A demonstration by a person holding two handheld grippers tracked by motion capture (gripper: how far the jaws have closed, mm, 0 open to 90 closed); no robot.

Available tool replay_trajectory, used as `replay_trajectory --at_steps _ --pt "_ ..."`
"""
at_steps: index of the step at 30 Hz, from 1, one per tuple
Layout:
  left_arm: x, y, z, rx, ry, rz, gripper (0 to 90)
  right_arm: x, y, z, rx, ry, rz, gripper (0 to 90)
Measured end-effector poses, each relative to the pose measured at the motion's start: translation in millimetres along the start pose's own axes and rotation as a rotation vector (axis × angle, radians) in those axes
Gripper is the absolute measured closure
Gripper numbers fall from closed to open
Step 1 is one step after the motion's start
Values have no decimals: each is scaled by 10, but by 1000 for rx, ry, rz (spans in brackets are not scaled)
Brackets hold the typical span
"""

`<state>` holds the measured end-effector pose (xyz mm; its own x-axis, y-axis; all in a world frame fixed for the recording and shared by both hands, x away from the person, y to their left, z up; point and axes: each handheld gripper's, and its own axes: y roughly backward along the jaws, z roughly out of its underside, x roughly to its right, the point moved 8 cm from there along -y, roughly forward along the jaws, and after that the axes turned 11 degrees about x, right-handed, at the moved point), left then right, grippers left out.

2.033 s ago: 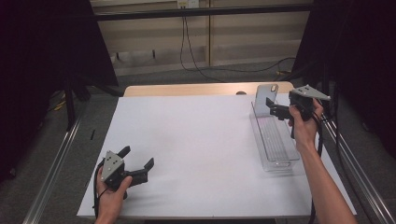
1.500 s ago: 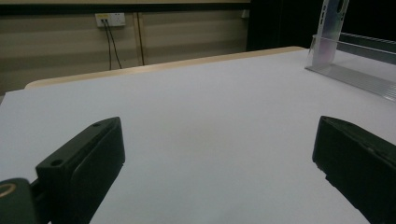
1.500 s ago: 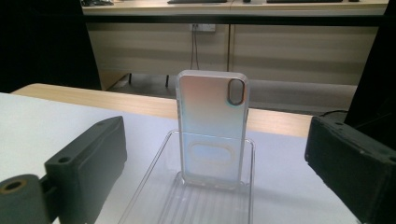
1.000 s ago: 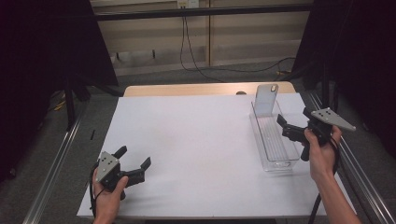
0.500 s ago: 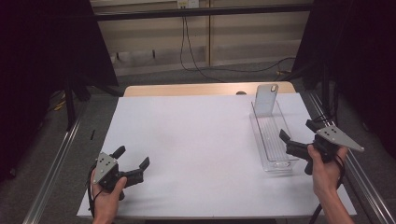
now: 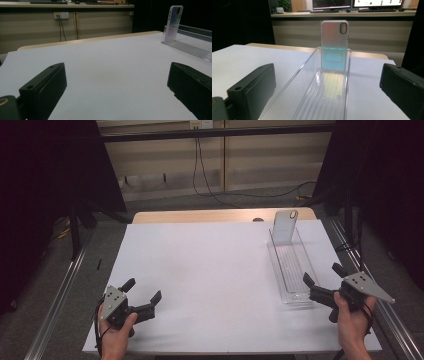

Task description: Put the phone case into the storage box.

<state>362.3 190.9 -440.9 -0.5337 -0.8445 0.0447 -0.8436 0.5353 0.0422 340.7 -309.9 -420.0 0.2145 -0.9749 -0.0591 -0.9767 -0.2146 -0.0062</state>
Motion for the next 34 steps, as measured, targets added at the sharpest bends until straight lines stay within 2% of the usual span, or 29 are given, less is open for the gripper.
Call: replay_trajectory --at_steps 4,7,12,17,20,23,26,32,34 --pt "1 7 8 -4 -2 -1 25 -27 68 95 -33 -5 6 0" --pt "0 12 10 -6 -2 -3 25 -39 128 135 -28 -23 16 0" --pt "-3 19 14 -6 3 -12 25 -57 217 202 -53 -10 24 0" --pt "-5 20 21 -7 13 -17 24 -51 308 257 -28 -17 53 0" --pt "0 13 40 -15 14 -10 24 -79 354 292 -27 -6 50 0" --pt "19 5 59 -24 13 -6 24 -91 354 340 -51 -3 69 0" --pt "12 16 60 -24 9 -10 25 -102 371 360 -55 21 71 0" --pt "-2 22 64 -23 4 -28 25 -128 348 398 -65 9 70 0" --pt "-17 22 61 -26 19 -37 23 -126 342 396 -59 6 68 0"
